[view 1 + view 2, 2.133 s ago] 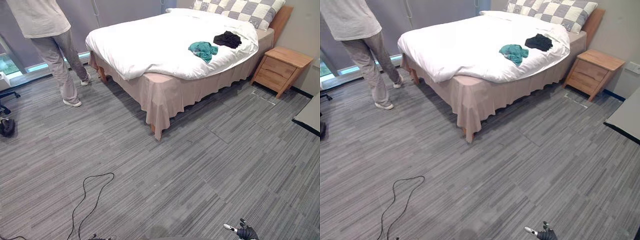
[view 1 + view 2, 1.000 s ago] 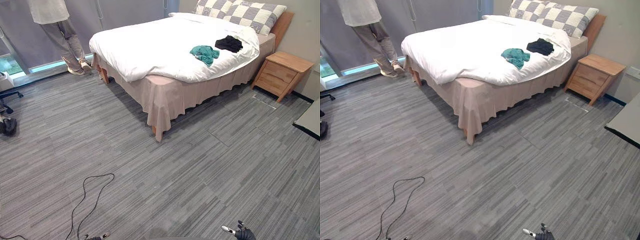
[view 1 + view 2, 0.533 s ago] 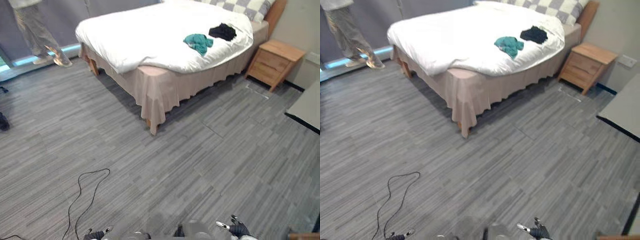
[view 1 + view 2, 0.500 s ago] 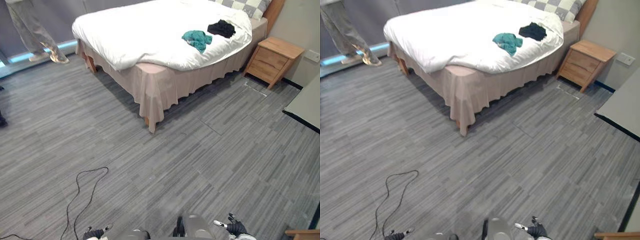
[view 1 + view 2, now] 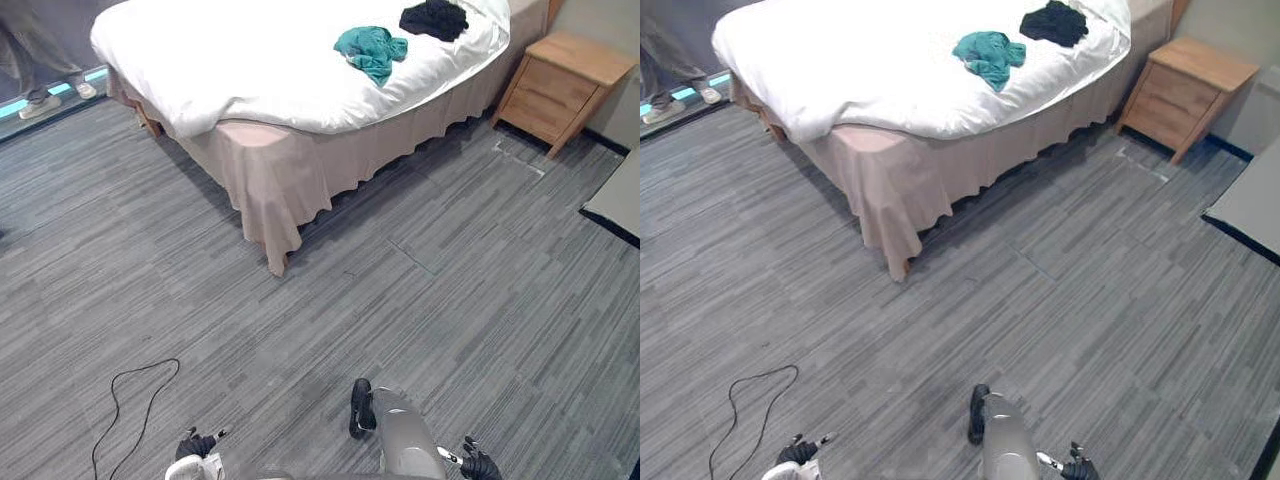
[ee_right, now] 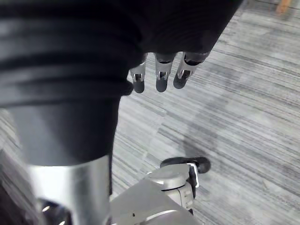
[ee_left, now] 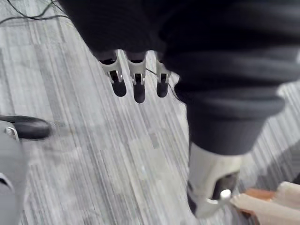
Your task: Tidy the bed and pick cloth on bed and put in laundry
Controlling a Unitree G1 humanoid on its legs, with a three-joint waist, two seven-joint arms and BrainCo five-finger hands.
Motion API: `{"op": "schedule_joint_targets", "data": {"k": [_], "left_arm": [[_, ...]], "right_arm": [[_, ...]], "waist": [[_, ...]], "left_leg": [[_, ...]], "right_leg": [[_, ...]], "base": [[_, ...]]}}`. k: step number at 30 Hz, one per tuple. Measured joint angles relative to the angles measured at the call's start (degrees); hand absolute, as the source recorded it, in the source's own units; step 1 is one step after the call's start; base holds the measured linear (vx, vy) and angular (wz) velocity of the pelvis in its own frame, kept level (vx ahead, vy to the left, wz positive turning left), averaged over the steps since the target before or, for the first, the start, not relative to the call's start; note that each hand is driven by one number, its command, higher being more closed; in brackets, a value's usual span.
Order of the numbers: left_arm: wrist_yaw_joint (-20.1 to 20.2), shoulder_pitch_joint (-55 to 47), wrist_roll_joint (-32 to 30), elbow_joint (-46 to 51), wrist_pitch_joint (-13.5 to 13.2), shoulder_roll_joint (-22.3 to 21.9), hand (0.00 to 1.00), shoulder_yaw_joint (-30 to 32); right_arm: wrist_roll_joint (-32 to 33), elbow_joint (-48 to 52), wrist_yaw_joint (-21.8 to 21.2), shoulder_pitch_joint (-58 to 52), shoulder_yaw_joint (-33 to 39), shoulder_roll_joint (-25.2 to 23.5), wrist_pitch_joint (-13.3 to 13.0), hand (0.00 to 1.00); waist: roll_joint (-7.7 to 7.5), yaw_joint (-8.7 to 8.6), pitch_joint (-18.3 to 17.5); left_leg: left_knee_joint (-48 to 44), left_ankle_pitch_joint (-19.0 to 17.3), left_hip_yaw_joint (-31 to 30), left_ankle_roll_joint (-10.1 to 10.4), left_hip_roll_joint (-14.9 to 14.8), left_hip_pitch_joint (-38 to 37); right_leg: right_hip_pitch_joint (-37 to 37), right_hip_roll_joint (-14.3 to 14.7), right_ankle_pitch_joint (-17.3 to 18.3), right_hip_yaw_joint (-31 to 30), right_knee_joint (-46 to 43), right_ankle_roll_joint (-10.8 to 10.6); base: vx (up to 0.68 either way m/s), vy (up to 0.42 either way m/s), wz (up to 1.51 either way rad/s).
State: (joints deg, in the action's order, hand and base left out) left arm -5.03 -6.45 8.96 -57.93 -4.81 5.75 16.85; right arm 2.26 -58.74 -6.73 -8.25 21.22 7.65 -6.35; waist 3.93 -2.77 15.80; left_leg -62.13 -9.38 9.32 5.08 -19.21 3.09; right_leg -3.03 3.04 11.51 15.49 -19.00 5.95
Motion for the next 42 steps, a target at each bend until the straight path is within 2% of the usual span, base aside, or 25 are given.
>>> {"op": "schedule_joint_targets", "data": {"k": [1, 2, 4, 5, 6, 8, 10, 11, 12, 13, 14, 15, 16, 18, 19, 20, 22, 24, 25, 27, 28, 30, 34, 40, 42], "left_arm": [[0.42, -0.6, 0.04, 0.12, -0.28, -0.04, 0.0, -0.09], [0.74, -2.28, 0.07, 0.72, -1.3, -0.52, 0.0, -0.15], [0.81, -4.28, 0.26, 1.35, -2.11, -1.57, 0.0, -0.52], [0.76, -4.86, 0.3, 1.35, -2.1, -1.93, 0.0, -0.52], [0.68, -6.37, 0.33, 1.24, -2.08, -2.53, 0.0, -1.18], [0.63, -7.35, 0.38, 1.17, -2.06, -2.77, 0.0, -2.92], [0.39, -7.48, 1.49, 1.59, -1.62, -3.02, 0.0, -3.2], [0.18, -7.31, 1.91, 1.83, -0.61, -2.56, 0.0, -3.46], [0.03, -6.81, 2.06, 1.56, -0.36, -2.1, 0.0, -3.66], [-0.12, -5.91, 1.9, 0.74, 0.03, -1.17, 0.0, -2.93], [-0.08, -3.76, 1.94, 0.58, 0.02, 0.18, 0.0, -3.77], [-0.01, -2.96, 2.07, 1.2, -0.47, 0.96, 0.0, -4.85], [0.06, -2.87, 2.36, 1.49, -0.97, 1.55, 0.0, -5.03], [0.77, -2.99, 3.1, 2.91, -2.09, 1.9, 0.0, -5.78], [0.78, -2.84, 3.75, 3.21, -2.17, 1.93, 0.0, -6.22], [0.88, -2.23, 4.74, 3.67, -2.25, 2.08, 0.0, -6.91], [1.29, 0.97, 4.81, 3.33, -2.09, 2.42, 0.0, -6.69], [1.9, 2.24, 4.68, 2.9, -2.03, 0.92, 0.0, -4.55], [1.89, 1.88, 4.71, 2.95, -2.02, 0.32, 0.0, -3.62], [1.79, -0.49, 4.9, 4.68, -1.24, 1.14, 0.0, -1.32], [1.35, -1.0, 6.05, 4.14, 0.3, 0.21, 0.0, 0.14], [1.26, -3.02, 6.92, 4.2, 0.94, -2.61, 0.0, 0.57], [0.05, -5.33, 7.02, 2.61, 1.41, -4.3, 0.0, 2.76], [-3.97, -3.49, 9.66, 3.1, 2.52, -3.44, 0.0, 2.43], [-4.82, -1.97, 13.73, 3.46, 1.94, -1.78, 0.0, 2.41]], "right_arm": [[0.04, 0.0, -0.08, 0.39, -0.76, 0.26, -0.46, 0.0], [0.08, 0.0, -0.24, 1.15, -1.58, 1.0, -1.19, 0.0], [0.17, 1.51, -0.27, 2.32, -2.4, 1.87, -1.35, 0.0], [0.25, 1.72, -0.26, 2.61, -2.38, 1.92, -1.35, 0.0], [0.43, 1.92, -0.27, 3.17, -2.4, 1.92, -1.33, 0.0], [0.59, 1.98, -0.2, 3.36, -2.5, 2.0, -1.26, 0.0], [0.6, 1.98, -0.06, 3.36, -3.16, 2.26, -0.9, 0.0], [0.52, 1.58, -0.16, 3.6, -3.79, 2.23, -0.85, 0.0], [0.5, 1.4, -0.14, 3.51, -3.78, 1.89, -0.86, 0.0], [0.09, 1.26, -0.22, 4.05, -3.68, 1.44, -0.94, 0.0], [-0.05, 0.35, -0.35, 4.82, -3.52, 1.21, -1.05, 0.0], [-0.07, -0.29, -0.39, 5.04, -3.61, 1.0, -0.99, 0.0], [-0.05, -0.4, -0.4, 5.04, -3.74, 0.71, -1.02, 0.0], [-0.03, -0.51, -0.38, 5.05, -4.59, 0.43, -2.25, 0.0], [-0.03, -0.37, -0.36, 5.02, -4.81, 0.4, -2.65, 0.0], [0.01, 0.42, -0.23, 4.37, -5.77, 0.37, -3.29, 0.0], [0.28, 0.92, 0.29, 3.35, -5.69, -0.58, -3.25, 0.0], [1.75, 1.67, 0.95, 0.43, -5.59, -1.77, -2.71, 0.0], [2.51, 1.87, 1.04, -0.28, -5.61, -2.19, -2.67, 0.0], [2.71, 1.87, 0.99, -2.12, -5.89, -4.9, -1.97, 0.0], [2.53, 1.56, 0.35, -2.05, -5.8, -4.86, -1.06, 0.0], [2.77, 2.02, 0.27, -1.53, -5.76, -1.79, -0.63, 0.0], [2.81, 1.59, -0.37, 0.95, -5.64, -0.31, 0.64, 0.0], [3.31, 0.3, -0.86, 1.54, -4.46, -0.44, 2.88, 0.0], [5.1, 0.3, -0.25, 1.75, -4.06, -0.38, 3.9, 0.0]], "waist": [[-0.43, 0.19, 0.26], [-0.93, 1.61, 0.51], [-0.56, 3.02, 0.75], [-0.55, 3.31, 0.8], [-0.42, 3.59, 0.8], [0.07, 3.46, 0.65], [0.15, 3.49, 0.06], [-1.55, 3.7, -1.91], [-2.27, 3.44, -2.14], [-3.87, 4.11, -1.92], [-4.72, 2.89, -1.98], [-4.52, 3.06, -1.78], [-4.48, 3.29, -1.66], [-2.25, 3.74, -1.9], [-1.92, 3.63, -2.14], [-0.78, 3.21, -2.64], [-1.72, 3.04, -2.72], [-2.14, 2.72, -2.77], [-2.57, 2.72, -3.03], [-7.54, 3.02, -4.93], [-7.83, 3.38, -4.59], [-4.91, 3.82, -5.68], [-2.68, 4.82, -6.79], [-2.44, 3.79, -6.9], [-2.24, 3.14, -6.99]], "left_leg": [[0.66, -1.44, 0.55, 0.18, 1.84, 2.31], [6.09, -3.22, 2.98, -0.66, 5.2, 6.11], [18.22, -3.17, 6.93, -0.55, 7.96, 11.31], [23.18, -2.15, 8.48, -0.07, 8.6, 11.8], [35.99, 1.34, 13.05, 0.15, 9.66, 12.23], [44.92, 4.75, 17.08, -0.49, 10.92, 12.93], [47.68, 5.75, 19.79, -3.29, 11.23, 13.64], [42.88, 6.53, 20.64, -13.89, 11.87, 15.86], [41.67, 7.5, 21.62, -14.77, 12.26, 15.77], [40.6, 7.62, 22.07, -15.12, 13.57, 15.39], [41.34, 6.07, 20.8, -15.08, 15.73, 14.42], [42.25, 5.35, 19.81, -14.71, 16.01, 11.45], [43.14, 5.37, 19.25, -14.66, 16.1, 9.28], [49.39, 6.24, 15.7, -13.26, 14.98, 1.11], [51.45, 6.77, 14.62, -12.34, 14.74, -0.8], [56.54, 6.67, 11.03, -9.05, 14.52, -3.85], [59.2, 6.33, 6.21, -8.16, 15.05, -4.32], [58.53, 4.85, 0.42, -5.72, 14.63, -4.25], [57.9, 4.29, -0.75, -4.87, 14.63, -4.37], [54.41, 1.78, -1.64, -1.25, 15.6, -4.07], [50.09, -0.06, -1.65, 1.17, 13.49, -3.78], [49.23, -0.44, -0.17, 2.76, 9.21, -3.36], [57.41, 3.43, -0.86, 5.31, 6.65, -7.85], [59.05, 7.07, 2.91, 3.46, 8.62, -8.16], [59.04, 7.14, 2.75, 3.46, 9.14, -8.28]], "right_leg": [[2.69, 0.39, -0.14, -0.75, 2.38, 0.25], [6.36, 0.54, -0.05, -2.34, 4.76, 0.37], [9.76, 0.92, 0.41, -3.57, 7.14, 0.37], [10.46, 0.87, 0.76, -3.84, 7.35, -0.03], [12.81, 0.99, 2.81, -4.57, 7.32, -0.71], [15.66, 1.74, 6.26, -5.11, 7.15, -2.19], [17.21, 1.88, 10.3, -5.56, 5.68, -3.16], [15.89, -0.14, 14.91, -5.27, 1.52, -4.96], [15.29, -1.65, 15.93, -4.6, -2.07, -6.86], [11.81, -4.26, 16.8, -3.05, -12.12, -9.86], [4.81, -9.49, 12.97, -0.73, -27.58, -14.44], [4.02, -11.22, 13.79, 0.37, -29.94, -11.8], [4.13, -11.85, 14.04, 0.64, -28.73, -11.76], [5.03, -11.6, 13.85, 1.84, -18.52, -11.58], [4.94, -11.11, 13.39, 1.95, -15.12, -11.5], [2.8, -10.18, 11.33, 0.98, -7.84, -12.7], [-1.82, -10.0, 5.97, -5.38, 0.08, -13.54], [-3.97, -10.14, -1.83, -12.95, 6.01, -13.44], [-3.89, -10.39, -3.39, -14.09, 6.46, -13.57], [-2.45, -13.18, -11.08, -13.82, 7.91, -12.65], [-0.14, -12.76, -9.49, -10.62, 7.25, -12.85], [2.62, -9.39, -8.15, -7.71, 10.38, -11.59], [6.23, -5.87, -7.85, -5.36, 13.83, -9.76], [10.44, -8.47, -6.3, 1.37, 15.58, -9.76], [11.58, -8.99, -6.11, 2.83, 15.67, -10.01]], "base": [[0.36, -0.105, -0.16], [0.42, -0.1, -0.38], [0.39, -0.056, -0.55], [0.37, 0.0, -0.52], [0.4, 0.038, -0.31], [0.49, 0.095, -0.1], [0.57, 0.182, -0.18], [0.52, 0.165, -0.29], [0.7, 0.153, -0.32], [0.68, 0.115, 0.23], [0.81, 0.151, 0.44], [0.64, 0.15, 0.56], [0.54, 0.066, 0.2], [0.45, 0.006, 0.14], [0.37, -0.07, 0.52], [0.42, -0.136, 0.89], [0.35, -0.192, 1.13], [0.29, -0.271, 1.39], [0.32, -0.344, 1.39], [0.39, -0.474, 1.14], [0.31, -0.429, 0.96], [0.22, -0.3, 0.57], [0.22, -0.191, 0.21], [0.07, -0.019, 0.56], [-0.01, 0.024, 0.37]]}}
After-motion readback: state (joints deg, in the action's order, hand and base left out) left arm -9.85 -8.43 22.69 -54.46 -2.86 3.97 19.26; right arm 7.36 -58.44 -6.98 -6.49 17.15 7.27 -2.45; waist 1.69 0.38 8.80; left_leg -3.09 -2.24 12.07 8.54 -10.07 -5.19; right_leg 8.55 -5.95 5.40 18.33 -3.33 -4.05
